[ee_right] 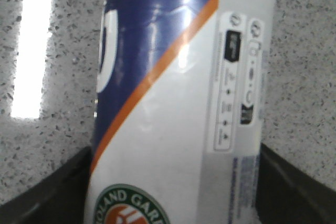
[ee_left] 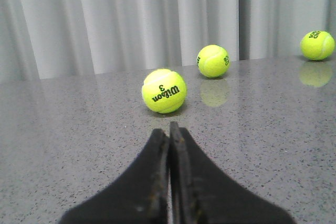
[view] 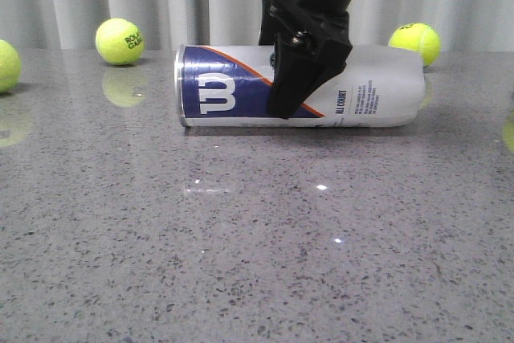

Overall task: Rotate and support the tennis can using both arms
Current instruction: 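Set the can down on its side and roll it with the right gripper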

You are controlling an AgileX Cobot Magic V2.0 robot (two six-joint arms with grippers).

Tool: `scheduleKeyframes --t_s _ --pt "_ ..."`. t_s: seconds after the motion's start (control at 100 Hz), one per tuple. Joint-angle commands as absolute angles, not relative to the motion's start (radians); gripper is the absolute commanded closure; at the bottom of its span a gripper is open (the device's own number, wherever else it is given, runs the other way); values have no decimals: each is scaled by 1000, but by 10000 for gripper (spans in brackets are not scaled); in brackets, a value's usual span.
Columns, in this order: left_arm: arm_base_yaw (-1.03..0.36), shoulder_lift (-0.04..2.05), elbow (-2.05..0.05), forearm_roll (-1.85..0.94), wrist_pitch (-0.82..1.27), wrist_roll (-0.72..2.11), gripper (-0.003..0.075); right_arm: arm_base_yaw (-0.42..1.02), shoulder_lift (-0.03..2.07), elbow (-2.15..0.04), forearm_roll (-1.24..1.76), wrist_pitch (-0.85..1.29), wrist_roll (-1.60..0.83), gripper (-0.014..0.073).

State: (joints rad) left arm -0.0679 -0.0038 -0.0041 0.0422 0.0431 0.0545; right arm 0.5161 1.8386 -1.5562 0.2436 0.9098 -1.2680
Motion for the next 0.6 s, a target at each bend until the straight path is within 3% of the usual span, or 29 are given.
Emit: scheduleKeyframes --t_s 0.0,0.12,0.59 --pt "-66 -44 43 42 -32 44 741 517 1790 -1585 267 910 -1281 11" --pt "-66 -44 43 42 -32 44 741 517 1790 -1585 268 910 -1281 -73" --pt "-66 -44 43 42 -32 44 741 517 1790 -1585 271 910 -1281 -72"
